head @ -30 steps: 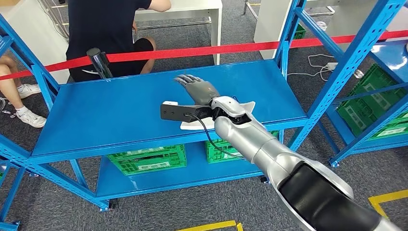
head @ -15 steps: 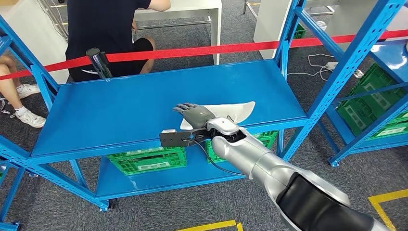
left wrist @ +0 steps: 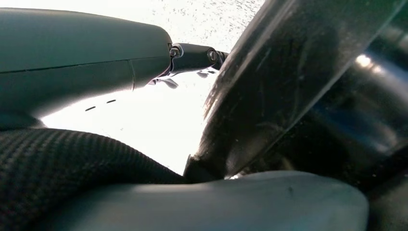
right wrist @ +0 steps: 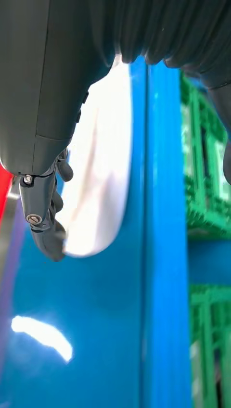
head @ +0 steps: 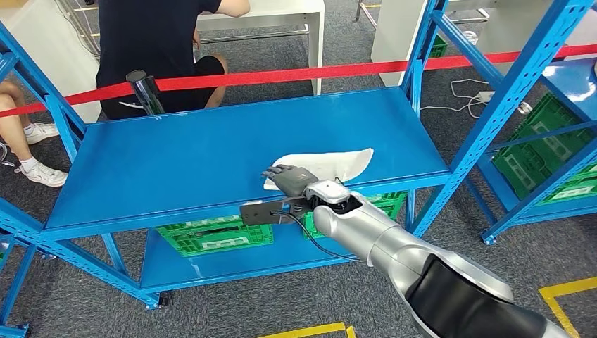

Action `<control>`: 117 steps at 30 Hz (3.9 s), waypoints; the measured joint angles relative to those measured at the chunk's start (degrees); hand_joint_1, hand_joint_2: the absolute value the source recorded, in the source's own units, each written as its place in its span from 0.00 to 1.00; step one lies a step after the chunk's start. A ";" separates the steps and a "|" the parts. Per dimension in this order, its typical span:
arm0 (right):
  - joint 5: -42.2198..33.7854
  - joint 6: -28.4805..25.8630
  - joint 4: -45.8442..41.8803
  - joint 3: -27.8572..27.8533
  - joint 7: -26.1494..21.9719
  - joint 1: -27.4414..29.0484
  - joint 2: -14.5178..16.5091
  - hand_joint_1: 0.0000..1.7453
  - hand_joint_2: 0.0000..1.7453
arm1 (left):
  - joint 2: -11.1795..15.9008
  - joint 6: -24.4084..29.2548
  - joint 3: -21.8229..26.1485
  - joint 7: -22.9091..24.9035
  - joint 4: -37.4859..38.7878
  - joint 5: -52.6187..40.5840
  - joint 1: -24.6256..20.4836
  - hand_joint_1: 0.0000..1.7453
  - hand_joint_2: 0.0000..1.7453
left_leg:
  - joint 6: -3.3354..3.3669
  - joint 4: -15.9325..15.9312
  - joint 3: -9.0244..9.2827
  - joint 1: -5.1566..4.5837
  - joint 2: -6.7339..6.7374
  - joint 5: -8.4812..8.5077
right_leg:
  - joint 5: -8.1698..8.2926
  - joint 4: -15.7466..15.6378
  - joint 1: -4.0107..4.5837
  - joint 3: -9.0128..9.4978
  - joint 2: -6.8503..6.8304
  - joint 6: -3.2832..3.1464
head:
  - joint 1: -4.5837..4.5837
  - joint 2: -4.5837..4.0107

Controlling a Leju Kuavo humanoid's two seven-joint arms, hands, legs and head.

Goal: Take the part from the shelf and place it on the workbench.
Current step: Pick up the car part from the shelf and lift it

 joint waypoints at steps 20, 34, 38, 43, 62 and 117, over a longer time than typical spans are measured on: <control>-0.78 -0.21 2.66 4.48 4.84 -0.85 -1.01 1.00 1.00 | -0.15 0.00 0.46 0.20 0.02 -0.26 -0.08 0.00 0.00 | 0.10 0.00 0.21 0.00 -0.02 -0.10 | -0.05 -0.07 0.00 0.27 -0.02 0.06 | 0.00 0.00; -1.25 0.65 2.96 5.33 4.18 -0.86 -0.94 1.00 1.00 | -0.06 0.00 1.43 -0.91 0.04 0.26 0.40 0.00 0.00 | 0.11 0.00 0.24 -0.01 -0.03 -0.10 | -0.05 -0.11 0.00 0.36 -0.03 0.07 | 0.00 0.00; -1.26 0.65 2.96 5.48 4.15 -0.86 -0.91 1.00 1.00 | -0.02 0.00 1.52 -1.04 0.04 0.28 0.45 0.00 0.00 | 0.11 0.00 0.24 -0.01 -0.03 -0.10 | -0.05 -0.11 0.00 0.36 -0.03 0.07 | 0.00 0.00; -1.34 0.66 3.03 5.49 4.17 -0.89 -0.87 1.00 1.00 | 0.00 0.00 1.53 -1.05 0.04 0.27 0.46 0.00 0.00 | 0.11 0.00 0.24 -0.01 -0.02 -0.10 | -0.05 -0.11 0.00 0.36 -0.03 0.07 | 0.00 0.00; -1.96 -1.05 3.45 5.49 4.49 -1.38 -0.87 0.20 1.00 | -0.05 0.00 1.53 -1.03 0.04 0.11 0.44 0.00 0.00 | 0.12 0.01 0.24 -0.02 -0.02 -0.10 | -0.05 -0.12 -0.01 0.37 -0.02 0.08 | 0.00 0.00; 6.50 6.88 4.38 8.42 6.96 -6.08 0.14 0.00 0.00 | -0.49 0.00 4.28 -1.71 0.02 -1.61 0.78 0.00 0.00 | 0.17 0.00 0.23 -0.06 -0.05 -0.15 | -0.08 -0.15 -0.05 0.37 -0.05 0.10 | 0.00 0.00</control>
